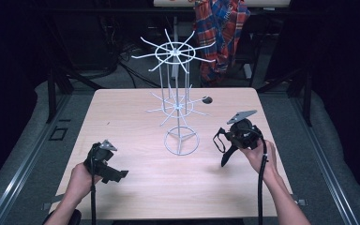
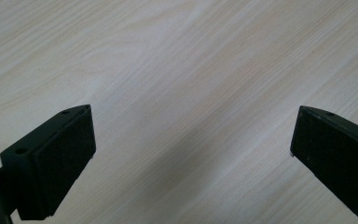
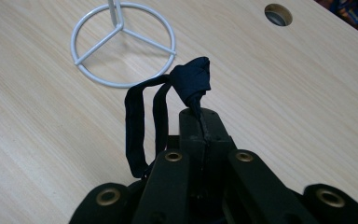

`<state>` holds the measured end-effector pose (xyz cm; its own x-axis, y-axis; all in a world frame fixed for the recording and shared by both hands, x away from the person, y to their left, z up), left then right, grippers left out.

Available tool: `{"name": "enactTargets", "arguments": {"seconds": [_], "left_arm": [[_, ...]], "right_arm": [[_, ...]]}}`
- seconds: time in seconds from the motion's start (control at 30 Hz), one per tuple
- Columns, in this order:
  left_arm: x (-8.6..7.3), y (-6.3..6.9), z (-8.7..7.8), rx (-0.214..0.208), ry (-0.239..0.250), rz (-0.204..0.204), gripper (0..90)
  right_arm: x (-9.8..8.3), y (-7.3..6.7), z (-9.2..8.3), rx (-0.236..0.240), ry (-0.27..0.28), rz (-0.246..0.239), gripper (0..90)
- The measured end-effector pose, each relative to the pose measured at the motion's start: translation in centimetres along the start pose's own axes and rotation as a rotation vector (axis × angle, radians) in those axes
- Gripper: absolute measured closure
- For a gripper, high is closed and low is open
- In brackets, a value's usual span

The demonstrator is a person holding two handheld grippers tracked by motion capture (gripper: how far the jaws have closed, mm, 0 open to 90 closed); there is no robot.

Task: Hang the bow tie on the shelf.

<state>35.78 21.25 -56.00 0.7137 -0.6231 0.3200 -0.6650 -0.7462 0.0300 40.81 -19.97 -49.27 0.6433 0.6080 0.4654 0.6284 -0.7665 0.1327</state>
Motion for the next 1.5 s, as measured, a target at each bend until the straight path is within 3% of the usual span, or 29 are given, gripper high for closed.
{"name": "enactTargets", "arguments": {"seconds": [0.27,1.5], "left_arm": [[0.0,0.0,0.0,0.0,0.0,0.0,0.0],[0.0,0.0,0.0,-0.002,0.001,-0.001,0.0]], "right_arm": [[0.1,0.4,-0.4,-0.002,0.004,0.002,89.4],[1.9,-0.9,-2.3,0.022,0.053,-0.025,89.4]]}}
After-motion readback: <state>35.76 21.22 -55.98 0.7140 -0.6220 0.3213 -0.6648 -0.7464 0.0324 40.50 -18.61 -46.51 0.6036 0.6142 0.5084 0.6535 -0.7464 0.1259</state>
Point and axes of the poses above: each handheld gripper's, and its own axes: z roughly forward along the jaws, x roughly out of its top, y roughly to its right, the point moved 6 cm from there along z, roughly forward along the jaws, and after that the axes turned 11 degrees about -y, right-handed, at the moved point
